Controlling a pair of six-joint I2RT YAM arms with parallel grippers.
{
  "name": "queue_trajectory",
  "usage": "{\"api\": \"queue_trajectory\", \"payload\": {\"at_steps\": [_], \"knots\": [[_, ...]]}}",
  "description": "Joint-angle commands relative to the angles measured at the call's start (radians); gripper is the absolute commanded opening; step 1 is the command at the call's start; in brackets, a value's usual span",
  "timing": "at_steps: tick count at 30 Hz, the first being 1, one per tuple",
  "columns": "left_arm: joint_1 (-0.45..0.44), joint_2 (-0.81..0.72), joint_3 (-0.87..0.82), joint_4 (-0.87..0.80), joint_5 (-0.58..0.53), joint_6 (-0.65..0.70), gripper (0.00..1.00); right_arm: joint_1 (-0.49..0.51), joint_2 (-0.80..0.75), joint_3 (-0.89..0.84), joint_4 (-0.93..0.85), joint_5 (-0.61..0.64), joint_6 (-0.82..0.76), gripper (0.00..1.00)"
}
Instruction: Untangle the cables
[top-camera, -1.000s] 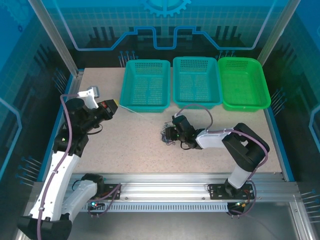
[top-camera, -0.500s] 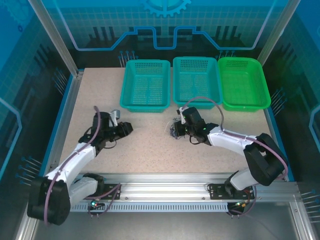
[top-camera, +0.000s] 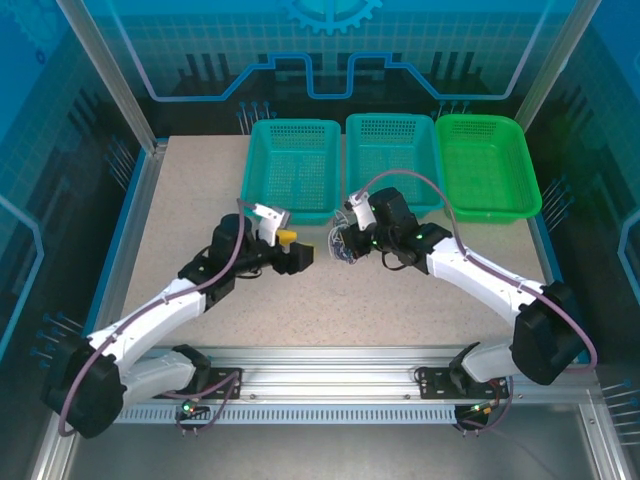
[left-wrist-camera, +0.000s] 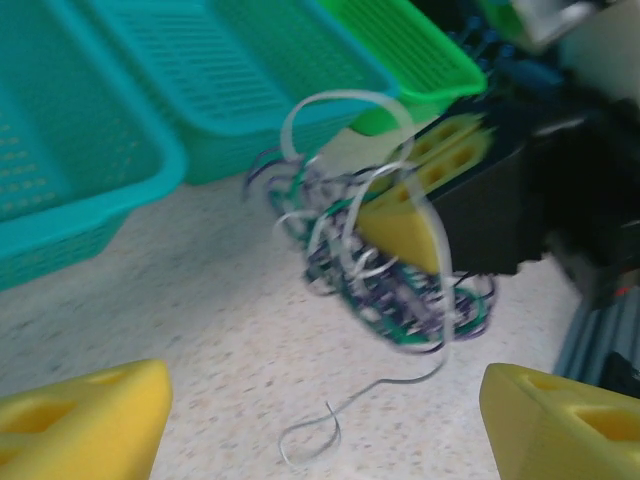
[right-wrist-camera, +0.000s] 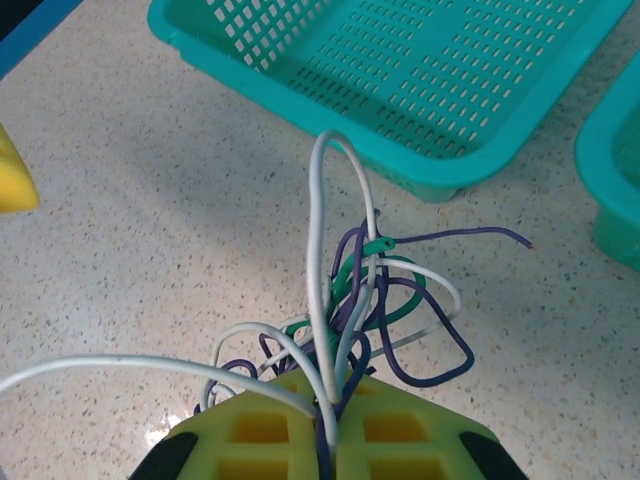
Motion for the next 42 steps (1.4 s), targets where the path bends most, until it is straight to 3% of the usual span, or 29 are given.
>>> {"api": "queue_trajectory", "payload": {"at_steps": [1,4,7,10,12,14,19,22,26,32,38,40,42], "knots": [[-0.041,0.112,0.117,0.022,0.091,-0.012,0.82,-0.013,-0.027,0.019,-0.038,-0.02,-0.008,0.0],[-0.077,0.205,0.169,0.038,0.079,-0.061,0.83,-0.014,-0.03,0.017,-0.037,-0.02,-0.005,0.0],[-0.085,0.276,0.2,0.081,0.14,-0.113,0.79,-0.013,-0.031,0.009,-0.033,-0.021,0.002,0.0],[-0.092,0.326,0.238,0.032,0.135,-0.11,0.53,-0.014,-0.031,-0.001,-0.02,-0.015,0.012,0.0],[-0.093,0.325,0.231,0.03,0.117,-0.106,0.22,-0.014,-0.027,-0.005,-0.018,0.007,0.024,0.0],[-0.094,0.301,0.212,0.04,0.093,-0.112,0.01,-0.016,-0.018,-0.007,-0.018,0.035,0.042,0.0],[-0.091,0.182,0.138,0.118,0.041,-0.158,0.0,-0.027,0.053,-0.027,-0.015,0.131,0.11,0.09],[-0.079,0.077,0.111,0.13,-0.014,-0.18,0.0,-0.109,0.096,-0.094,0.046,0.036,0.239,0.17],[0.002,-0.068,0.089,0.116,-0.057,-0.238,0.0,-0.205,0.136,-0.198,0.086,-0.021,0.34,0.2],[0.154,-0.251,0.064,0.039,-0.12,-0.302,0.0,-0.232,0.111,-0.282,0.091,-0.015,0.363,0.19],[0.185,-0.258,0.125,-0.198,-0.211,-0.209,0.0,-0.263,0.032,-0.346,0.084,0.011,0.387,0.05],[0.185,-0.24,0.119,-0.229,-0.22,-0.206,0.0,-0.262,-0.001,-0.359,0.071,0.03,0.388,0.07],[0.184,-0.209,0.099,-0.211,-0.159,-0.208,0.0,-0.244,-0.032,-0.354,0.052,0.037,0.362,0.16]]}}
